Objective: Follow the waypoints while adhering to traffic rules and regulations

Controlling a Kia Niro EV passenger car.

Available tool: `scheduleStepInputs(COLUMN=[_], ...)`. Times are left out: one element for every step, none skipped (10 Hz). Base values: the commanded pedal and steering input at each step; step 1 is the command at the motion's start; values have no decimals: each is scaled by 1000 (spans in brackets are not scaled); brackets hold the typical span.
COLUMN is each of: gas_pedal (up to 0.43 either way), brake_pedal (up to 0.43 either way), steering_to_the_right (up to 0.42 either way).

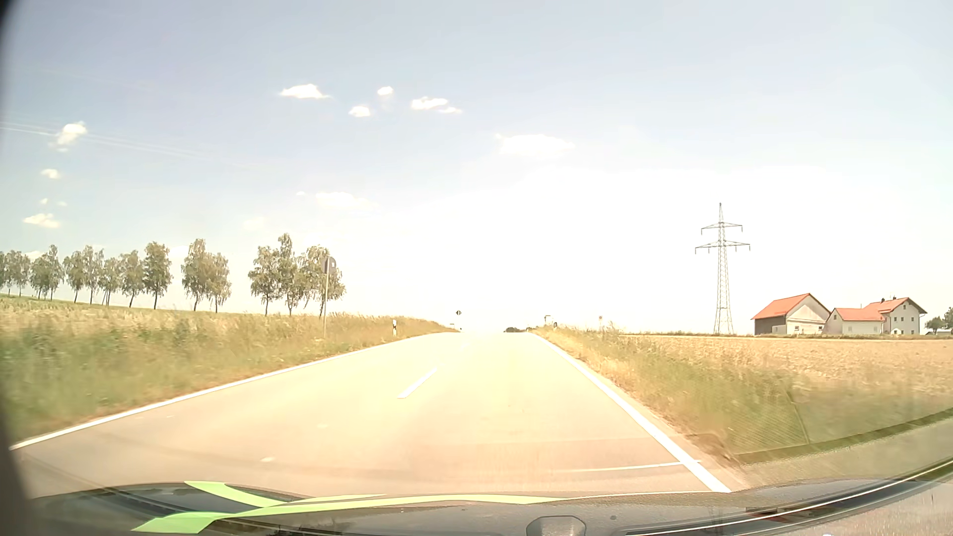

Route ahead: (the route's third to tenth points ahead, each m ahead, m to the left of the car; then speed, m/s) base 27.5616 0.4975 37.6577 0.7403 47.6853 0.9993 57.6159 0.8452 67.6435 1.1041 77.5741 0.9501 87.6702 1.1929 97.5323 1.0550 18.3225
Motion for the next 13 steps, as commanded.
scheduleStepInputs(gas_pedal=[260,260,280,287,299,311,311,299,280,240,240,240,240], brake_pedal=[0,0,0,0,0,0,0,0,0,0,0,0,0], steering_to_the_right=[0,1,0,0,0,0,-1,-1,-1,-1,-1,-1,-1])
